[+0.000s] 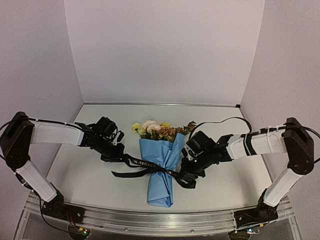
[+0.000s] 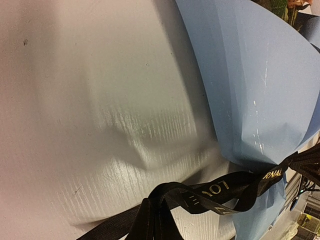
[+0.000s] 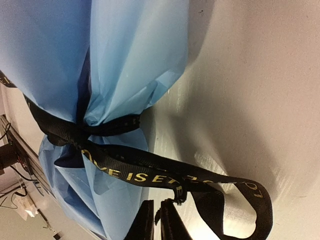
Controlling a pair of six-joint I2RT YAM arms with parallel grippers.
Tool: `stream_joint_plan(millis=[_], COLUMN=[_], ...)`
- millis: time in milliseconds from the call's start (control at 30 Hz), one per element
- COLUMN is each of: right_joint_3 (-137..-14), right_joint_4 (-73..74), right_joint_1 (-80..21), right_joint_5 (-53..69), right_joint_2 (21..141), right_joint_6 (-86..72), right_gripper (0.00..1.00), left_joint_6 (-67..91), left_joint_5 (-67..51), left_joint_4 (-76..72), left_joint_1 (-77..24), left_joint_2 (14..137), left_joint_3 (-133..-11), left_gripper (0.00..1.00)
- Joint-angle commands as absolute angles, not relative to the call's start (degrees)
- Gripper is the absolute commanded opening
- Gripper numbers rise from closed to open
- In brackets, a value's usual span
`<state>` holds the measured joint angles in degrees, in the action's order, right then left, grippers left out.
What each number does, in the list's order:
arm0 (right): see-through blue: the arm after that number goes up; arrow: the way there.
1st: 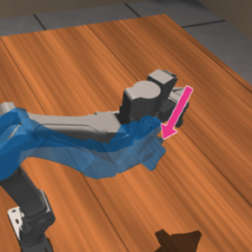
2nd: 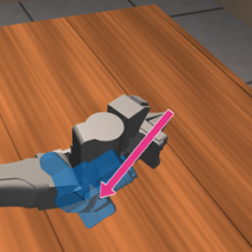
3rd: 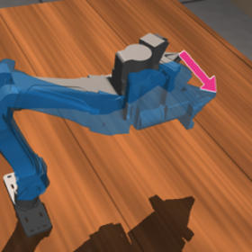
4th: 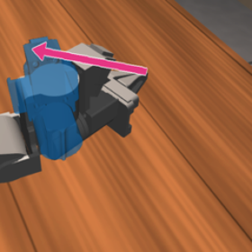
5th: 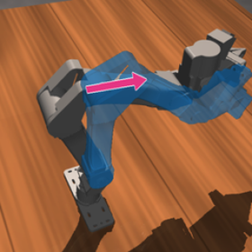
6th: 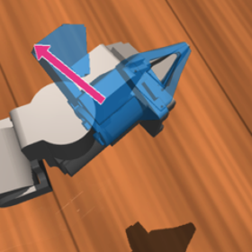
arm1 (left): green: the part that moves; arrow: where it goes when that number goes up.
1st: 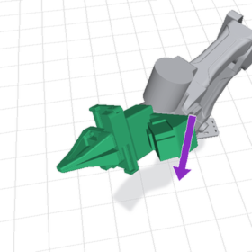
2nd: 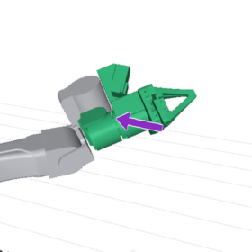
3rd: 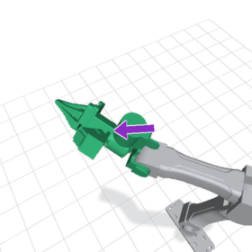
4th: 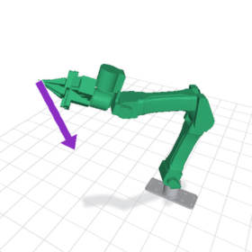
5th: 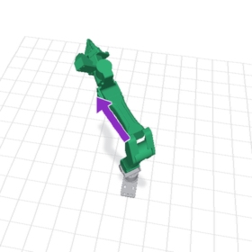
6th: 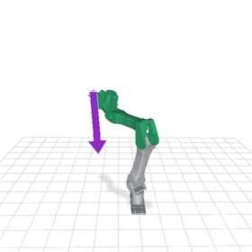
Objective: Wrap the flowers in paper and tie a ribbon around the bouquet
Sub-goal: Tie the half-tied ribbon around the folded bouquet.
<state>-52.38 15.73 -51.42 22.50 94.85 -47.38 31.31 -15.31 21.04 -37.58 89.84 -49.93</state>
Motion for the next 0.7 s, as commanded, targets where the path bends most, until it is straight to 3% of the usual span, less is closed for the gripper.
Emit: stream_joint_plan(millis=[0, 167, 300, 667], right_joint_3=[-54.1, -51.5, -49.8, -48.7], right_joint_4=[15.1, 17.2, 17.2, 12.4], right_joint_1=[-51.3, -51.2, -51.2, -50.5], right_joint_5=[22.2, 19.9, 19.3, 21.0], right_joint_2=[95.8, 94.8, 94.0, 95.1], right_joint_6=[-48.5, -48.1, -47.1, -40.6], right_gripper=[0.06, 0.23, 0.32, 0.39], left_joint_6=[30.0, 29.9, 29.8, 30.0], left_joint_5=[-15.3, -15.3, -15.4, -15.7], left_joint_4=[21.0, 21.1, 21.2, 21.0], left_joint_1=[-37.8, -37.8, -37.8, -37.8], left_joint_2=[87.5, 87.4, 87.5, 88.4], left_joint_3=[-52.1, -52.0, -52.0, -52.3], left_gripper=[0.0, 0.0, 0.0, 0.0])
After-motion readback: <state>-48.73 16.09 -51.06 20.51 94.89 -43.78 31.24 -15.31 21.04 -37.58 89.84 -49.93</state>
